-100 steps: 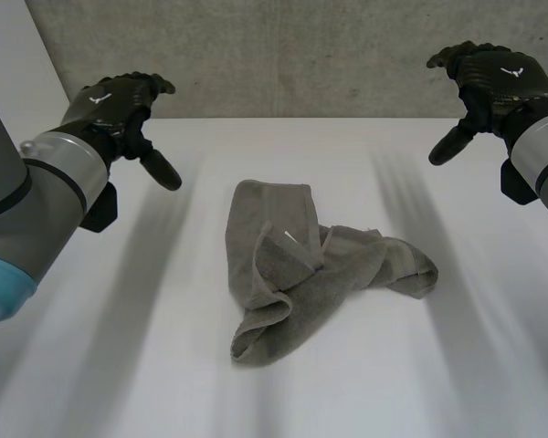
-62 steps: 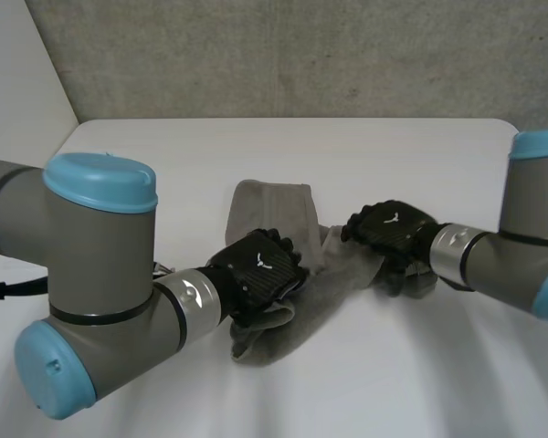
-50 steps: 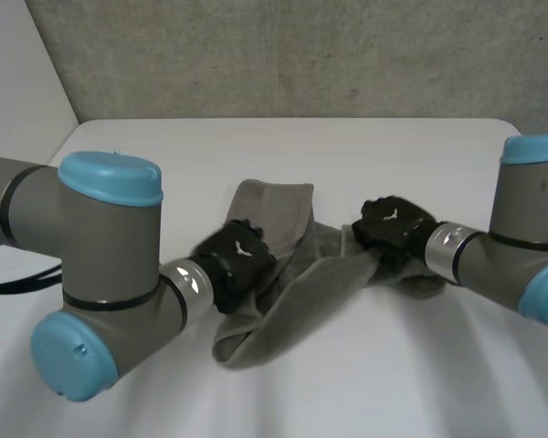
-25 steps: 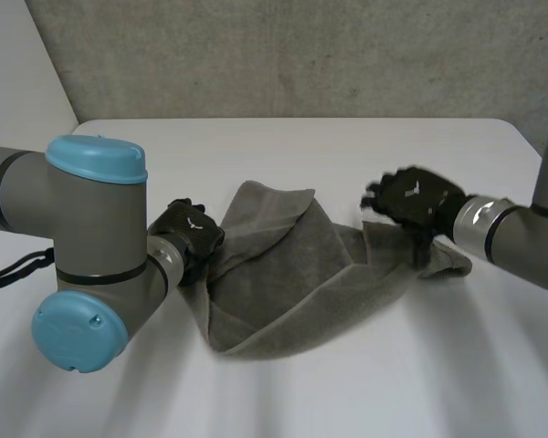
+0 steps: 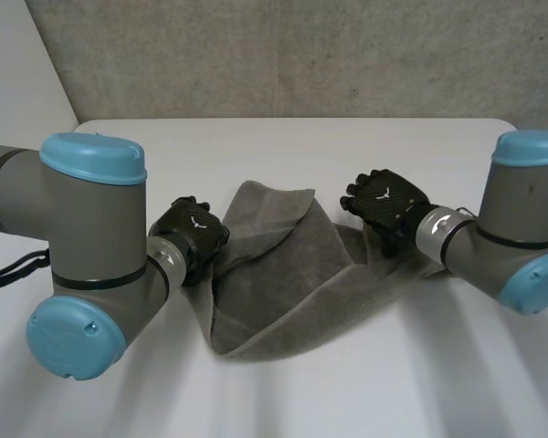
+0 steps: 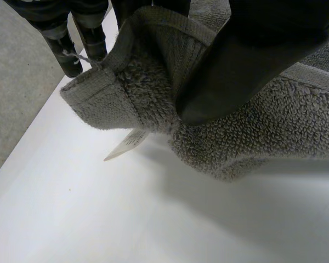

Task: Fold the towel.

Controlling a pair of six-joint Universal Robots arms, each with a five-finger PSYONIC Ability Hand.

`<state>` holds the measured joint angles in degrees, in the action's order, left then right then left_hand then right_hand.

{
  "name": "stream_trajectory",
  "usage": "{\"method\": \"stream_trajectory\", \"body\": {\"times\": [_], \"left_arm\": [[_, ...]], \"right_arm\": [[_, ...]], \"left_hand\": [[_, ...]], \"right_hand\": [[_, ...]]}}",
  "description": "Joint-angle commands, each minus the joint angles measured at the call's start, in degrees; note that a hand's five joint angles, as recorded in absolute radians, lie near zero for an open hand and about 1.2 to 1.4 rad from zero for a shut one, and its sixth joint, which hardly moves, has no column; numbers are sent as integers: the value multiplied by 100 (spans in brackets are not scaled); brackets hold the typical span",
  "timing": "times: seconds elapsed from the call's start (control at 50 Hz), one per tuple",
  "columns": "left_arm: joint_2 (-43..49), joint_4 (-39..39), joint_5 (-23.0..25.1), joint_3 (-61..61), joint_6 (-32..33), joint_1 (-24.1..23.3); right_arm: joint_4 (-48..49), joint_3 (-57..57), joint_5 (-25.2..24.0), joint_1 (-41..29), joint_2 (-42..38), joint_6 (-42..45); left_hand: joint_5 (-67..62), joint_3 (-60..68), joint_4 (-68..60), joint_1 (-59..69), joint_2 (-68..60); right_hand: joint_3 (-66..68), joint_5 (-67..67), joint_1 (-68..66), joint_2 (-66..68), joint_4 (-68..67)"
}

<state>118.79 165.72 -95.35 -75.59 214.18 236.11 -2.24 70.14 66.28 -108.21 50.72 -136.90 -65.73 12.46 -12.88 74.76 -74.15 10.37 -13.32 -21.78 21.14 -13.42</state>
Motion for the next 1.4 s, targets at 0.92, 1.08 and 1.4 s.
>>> {"method": "stream_trajectory", "body": {"times": [0.92, 1.08, 1.4], "left_arm": [[-1349, -848, 1106, -1493, -1783, 1675], [-1270, -822, 1238, -1502, -2337, 1614], [259, -323, 1176, 1560, -2213, 1535]], "right_arm": [[-3124, 1730, -1863, 2146, 2328, 1789], [-3168, 1942, -2084, 2076, 2302, 1780], [-2145, -1717, -1883, 1365, 800, 1257]], "left_hand": [[-427, -246, 288, 524, -585], [-427, -246, 288, 524, -585], [-427, -246, 288, 524, -585]], "right_hand": [[-37, -5668, -5822, 5886, 342], [-37, -5668, -5822, 5886, 342], [-37, -5668, -5822, 5886, 342]]}}
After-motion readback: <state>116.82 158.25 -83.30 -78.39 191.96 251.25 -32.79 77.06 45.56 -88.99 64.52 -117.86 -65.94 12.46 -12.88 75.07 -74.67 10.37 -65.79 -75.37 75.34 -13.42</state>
